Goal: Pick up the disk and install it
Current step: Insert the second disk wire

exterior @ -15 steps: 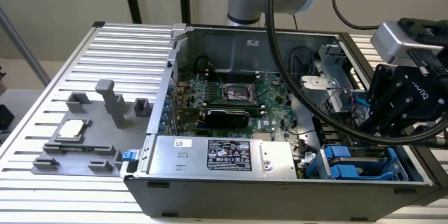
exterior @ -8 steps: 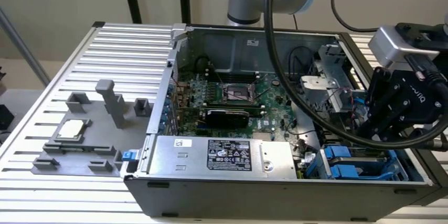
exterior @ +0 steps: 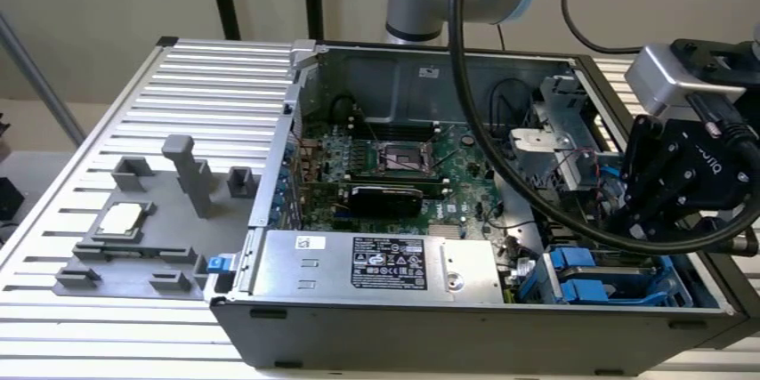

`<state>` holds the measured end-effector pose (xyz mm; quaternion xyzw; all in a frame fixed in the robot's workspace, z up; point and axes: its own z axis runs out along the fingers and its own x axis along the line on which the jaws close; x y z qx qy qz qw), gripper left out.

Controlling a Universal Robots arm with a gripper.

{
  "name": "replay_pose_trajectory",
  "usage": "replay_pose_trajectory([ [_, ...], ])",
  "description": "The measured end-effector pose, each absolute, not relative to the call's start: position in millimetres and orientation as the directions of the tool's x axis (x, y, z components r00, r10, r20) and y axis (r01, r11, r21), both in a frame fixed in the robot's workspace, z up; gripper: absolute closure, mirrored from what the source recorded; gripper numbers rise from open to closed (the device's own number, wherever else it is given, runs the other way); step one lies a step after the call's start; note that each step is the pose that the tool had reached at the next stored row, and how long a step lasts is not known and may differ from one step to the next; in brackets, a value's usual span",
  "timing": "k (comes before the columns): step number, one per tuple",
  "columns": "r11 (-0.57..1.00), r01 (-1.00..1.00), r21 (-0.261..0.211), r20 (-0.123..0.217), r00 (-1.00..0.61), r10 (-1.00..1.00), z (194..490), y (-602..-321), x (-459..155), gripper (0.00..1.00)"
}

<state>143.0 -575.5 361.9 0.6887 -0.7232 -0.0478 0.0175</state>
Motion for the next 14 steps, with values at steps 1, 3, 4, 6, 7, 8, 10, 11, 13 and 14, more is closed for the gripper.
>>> replay_pose_trajectory([
  [1,0.045,-0.995,0.092,-0.043,-0.05,-0.998,361.9,-575.6,142.4,1.0],
  [3,0.043,-0.995,0.09,-0.047,-0.047,-0.998,361.1,-576.0,140.9,1.0],
  [4,0.041,-0.995,0.089,-0.048,-0.046,-0.998,360.3,-576.1,140.6,1.0],
  [6,0.039,-0.995,0.087,-0.052,-0.043,-0.998,357.9,-576.3,140.6,1.0],
  [7,0.038,-0.996,0.086,-0.054,-0.043,-0.998,356.6,-576.5,140.5,1.0],
  [8,0.037,-0.996,0.086,-0.055,-0.042,-0.998,355.3,-576.7,140.5,1.0],
  [10,0.036,-0.996,0.085,-0.057,-0.041,-0.998,353.4,-577.7,140.5,1.0],
  [11,0.036,-0.996,0.085,-0.058,-0.041,-0.997,352.5,-578.3,140.5,1.0],
  [13,0.036,-0.996,0.085,-0.059,-0.041,-0.997,351.0,-579.6,140.5,1.0],
  [14,0.036,-0.996,0.085,-0.06,-0.041,-0.997,350.2,-580.4,140.5,1.0],
])
